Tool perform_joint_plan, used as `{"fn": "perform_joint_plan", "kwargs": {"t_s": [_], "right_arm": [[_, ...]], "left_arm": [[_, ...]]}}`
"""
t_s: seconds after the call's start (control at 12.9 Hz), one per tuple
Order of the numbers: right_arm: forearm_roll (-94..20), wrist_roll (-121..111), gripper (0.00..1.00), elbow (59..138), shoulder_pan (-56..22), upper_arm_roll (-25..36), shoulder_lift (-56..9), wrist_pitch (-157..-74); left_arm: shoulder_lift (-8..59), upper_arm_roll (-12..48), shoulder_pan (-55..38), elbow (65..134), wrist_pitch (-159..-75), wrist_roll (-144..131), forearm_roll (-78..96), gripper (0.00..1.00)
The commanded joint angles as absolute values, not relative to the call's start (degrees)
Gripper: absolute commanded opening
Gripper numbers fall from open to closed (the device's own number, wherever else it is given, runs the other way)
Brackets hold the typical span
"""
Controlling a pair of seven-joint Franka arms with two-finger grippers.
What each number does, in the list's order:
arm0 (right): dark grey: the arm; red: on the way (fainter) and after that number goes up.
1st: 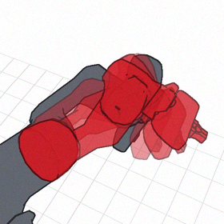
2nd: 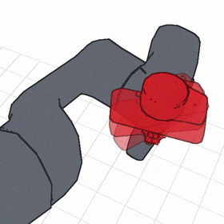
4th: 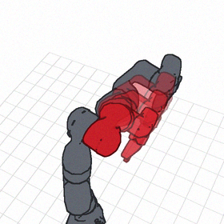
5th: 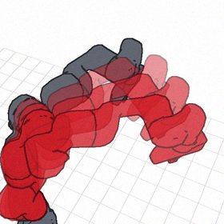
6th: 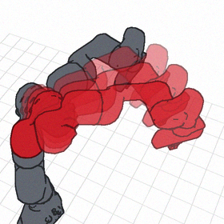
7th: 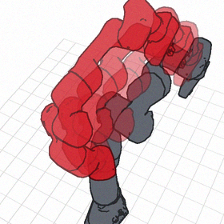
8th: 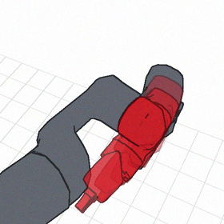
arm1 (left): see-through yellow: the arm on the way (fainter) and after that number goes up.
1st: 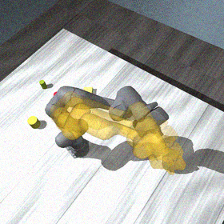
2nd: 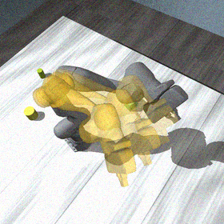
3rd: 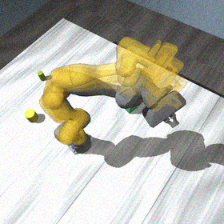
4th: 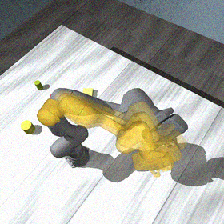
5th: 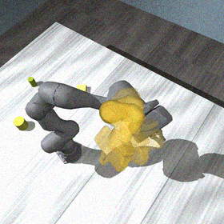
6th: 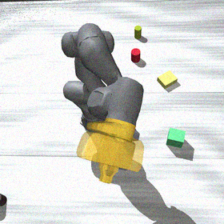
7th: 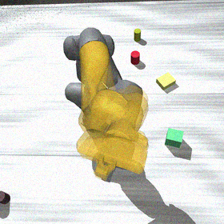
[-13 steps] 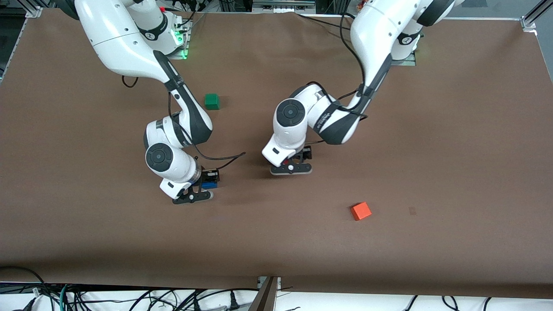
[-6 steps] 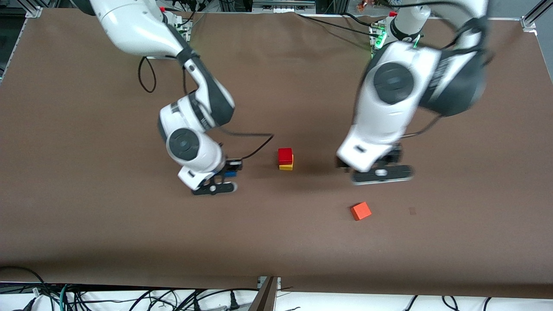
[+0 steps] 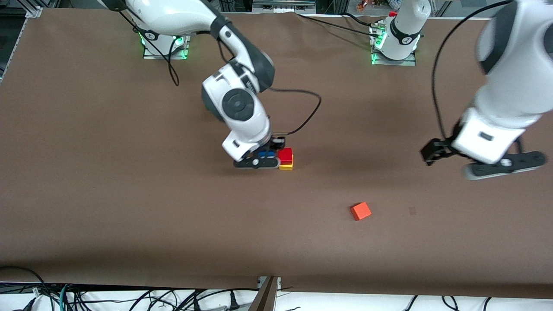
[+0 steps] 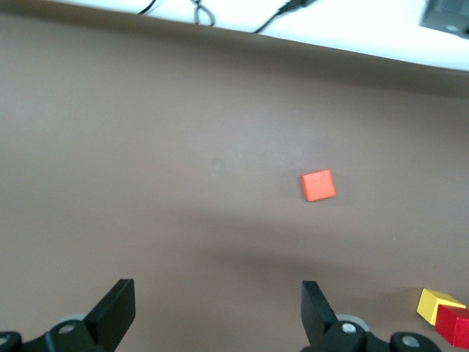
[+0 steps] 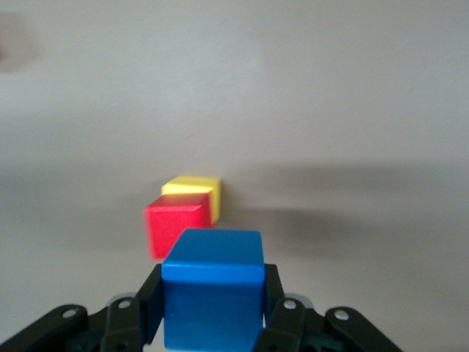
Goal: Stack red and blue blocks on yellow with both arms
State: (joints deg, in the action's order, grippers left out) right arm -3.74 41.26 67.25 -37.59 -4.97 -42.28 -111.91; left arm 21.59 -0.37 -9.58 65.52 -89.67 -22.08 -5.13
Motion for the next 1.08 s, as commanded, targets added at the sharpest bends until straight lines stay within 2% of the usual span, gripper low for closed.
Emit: {"fn": "perform_joint_plan", "kwargs": {"t_s": [0.0,0.39,0.62,0.85,1.01], "right_arm": [[-4.40,44.73,0.35,65.39,-40.07,-4.57,-43.59,-112.75],[-3.69,44.82,0.35,65.39,-41.04,-4.39,-45.52,-116.45],[1.22,44.21,0.35,65.39,-41.48,-4.39,-46.93,-117.51],[1.49,43.95,0.35,65.30,-41.40,-4.31,-46.93,-117.51],[1.49,43.95,0.36,65.30,-41.48,-4.31,-47.02,-118.38]], "left_arm": [[20.65,0.35,-3.88,66.80,-86.76,-15.59,-2.55,1.00],[19.25,0.00,-1.23,67.67,-82.27,-12.48,-2.64,1.00],[17.85,0.09,0.26,68.11,-82.09,-11.08,-1.85,1.00],[8.72,0.18,0.44,80.39,-83.49,-10.90,-1.32,1.00],[7.30,0.53,2.54,82.44,-84.20,-10.55,0.69,1.00]]}}
